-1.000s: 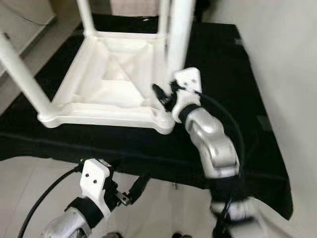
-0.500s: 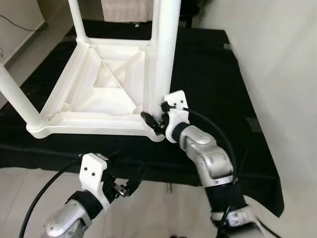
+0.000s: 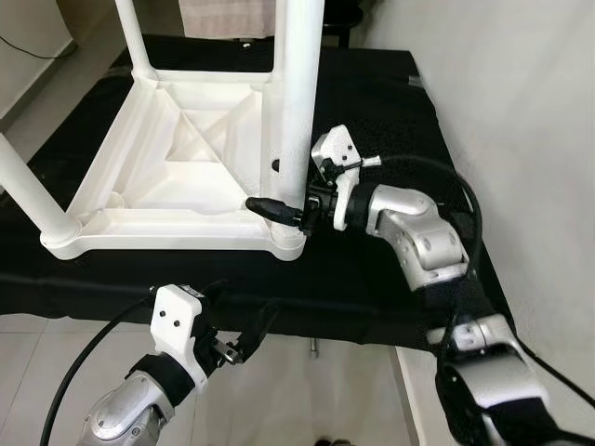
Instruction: Building children table
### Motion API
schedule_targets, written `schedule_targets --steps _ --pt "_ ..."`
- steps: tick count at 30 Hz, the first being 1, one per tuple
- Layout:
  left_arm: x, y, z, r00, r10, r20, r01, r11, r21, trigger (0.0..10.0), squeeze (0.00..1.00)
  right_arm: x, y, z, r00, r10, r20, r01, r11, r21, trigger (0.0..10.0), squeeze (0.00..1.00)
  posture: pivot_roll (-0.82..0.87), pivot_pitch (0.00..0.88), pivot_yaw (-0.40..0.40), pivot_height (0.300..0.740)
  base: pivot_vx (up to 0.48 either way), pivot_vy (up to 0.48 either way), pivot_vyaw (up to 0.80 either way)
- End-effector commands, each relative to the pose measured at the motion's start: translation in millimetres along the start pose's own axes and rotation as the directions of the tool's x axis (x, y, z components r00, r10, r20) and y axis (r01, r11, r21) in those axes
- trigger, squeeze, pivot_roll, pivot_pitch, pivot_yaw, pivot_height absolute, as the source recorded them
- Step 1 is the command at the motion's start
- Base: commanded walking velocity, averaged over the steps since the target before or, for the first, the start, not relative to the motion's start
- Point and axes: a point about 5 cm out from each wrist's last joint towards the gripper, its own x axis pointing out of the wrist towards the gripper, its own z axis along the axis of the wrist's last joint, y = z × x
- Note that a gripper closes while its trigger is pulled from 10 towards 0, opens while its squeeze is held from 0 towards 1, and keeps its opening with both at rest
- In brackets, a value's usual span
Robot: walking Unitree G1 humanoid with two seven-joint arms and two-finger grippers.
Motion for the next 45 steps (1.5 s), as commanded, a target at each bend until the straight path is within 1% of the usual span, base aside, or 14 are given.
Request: schedule_targets --steps 1,2,3,14,17,19,21,25,31,32,34,35,44,45 --pt "-2.1 0.0 -5.3 1.000 0.008 -0.015 -0.008 1.000 -0.003 10.0 0.00 3.7 2.4 -1.1 0.998 0.062 0.024 -0.063 0.998 0.008 2.7 0.00 0.01 0.123 -0.066 0.740 0.000 0.000 0.00" --pt "-2.1 0.0 -5.3 1.000 0.008 -0.015 -0.008 1.000 -0.003 10.0 0.00 3.7 2.4 -1.1 0.998 0.062 0.024 -0.063 0.998 0.008 2.7 0.00 0.01 0.123 -0.066 0.740 0.000 0.000 0.00" --pt "-2.8 -0.3 -5.7 1.000 0.012 -0.015 -0.012 1.000 -0.001 10.0 0.00 3.7 3.1 -2.0 0.993 0.112 0.031 -0.112 0.994 0.011 0.0 0.00 0.02 0.122 -0.068 0.740 0.000 0.000 0.00" --pt "-5.4 -3.5 -4.9 1.000 0.012 -0.013 -0.012 1.000 -0.008 10.0 0.00 -2.8 3.7 -15.0 0.987 0.157 0.019 -0.157 0.987 0.027 0.0 0.00 0.01 0.135 -0.073 0.740 0.000 0.000 0.00" --pt "-6.7 -3.8 -4.3 1.000 0.012 -0.011 -0.012 1.000 -0.009 10.0 0.00 -5.5 2.1 -31.0 0.998 -0.060 -0.023 0.062 0.994 0.090 0.0 0.00 0.01 0.148 -0.086 0.740 0.000 0.000 0.00" --pt "-8.3 -2.8 -4.2 1.000 0.012 -0.013 -0.012 1.000 -0.009 10.0 0.00 -14.3 -5.2 -57.8 0.737 -0.661 -0.142 0.675 0.705 0.220 0.0 0.00 0.00 0.153 -0.098 0.740 0.000 0.000 0.00" --pt "-8.4 -2.2 -3.6 1.000 0.013 -0.012 -0.013 1.000 -0.009 10.0 0.00 -26.2 12.3 -76.1 0.650 -0.719 -0.246 0.760 0.626 0.175 0.0 0.00 0.00 0.159 -0.096 0.740 0.000 0.000 0.00" --pt "-7.4 0.7 -4.4 1.000 0.015 -0.011 -0.015 1.000 -0.008 10.0 0.00 -20.6 60.8 -89.8 0.753 -0.590 -0.291 0.648 0.741 0.176 0.0 0.00 -0.03 0.149 -0.074 0.740 0.000 0.000 0.00" --pt "-2.5 3.1 -5.1 1.000 0.012 -0.007 -0.012 1.000 -0.011 10.0 0.00 -14.5 50.4 -88.6 0.769 -0.580 -0.268 0.629 0.760 0.163 0.0 0.00 -0.02 0.129 -0.079 0.740 0.000 0.000 0.00" --pt "-1.2 3.8 -5.1 1.000 0.015 -0.003 -0.015 1.000 -0.010 10.0 0.00 -11.8 46.8 -87.0 0.774 -0.574 -0.266 0.623 0.765 0.164 7.8 0.00 -0.02 0.132 -0.083 0.740 0.000 0.000 0.00" --pt "0.1 5.0 -5.0 1.000 0.025 0.002 -0.025 1.000 -0.007 10.0 0.00 -2.2 46.6 -83.7 0.840 -0.483 -0.247 0.534 0.817 0.218 10.0 0.00 -0.02 0.129 -0.086 0.740 0.000 0.000 0.00" --pt "0.5 5.6 -4.9 1.000 0.030 0.004 -0.030 1.000 -0.007 10.0 0.00 1.9 48.8 -78.3 0.863 -0.449 -0.230 0.497 0.838 0.227 10.0 1.00 -0.01 0.130 -0.087 0.740 0.000 0.000 0.00" --pt "3.2 5.7 -7.4 1.000 0.004 -0.012 -0.004 0.999 -0.047 10.0 0.00 9.8 40.5 -35.0 0.994 -0.106 -0.029 0.110 0.981 0.157 10.0 1.00 0.00 0.123 -0.094 0.740 0.000 0.000 0.00" --pt "3.3 5.5 -7.4 1.000 0.003 -0.012 -0.004 0.999 -0.047 10.0 0.00 9.8 38.6 -32.6 0.997 -0.073 -0.019 0.075 0.987 0.145 10.0 0.77 0.00 0.122 -0.094 0.740 0.000 0.000 0.00"
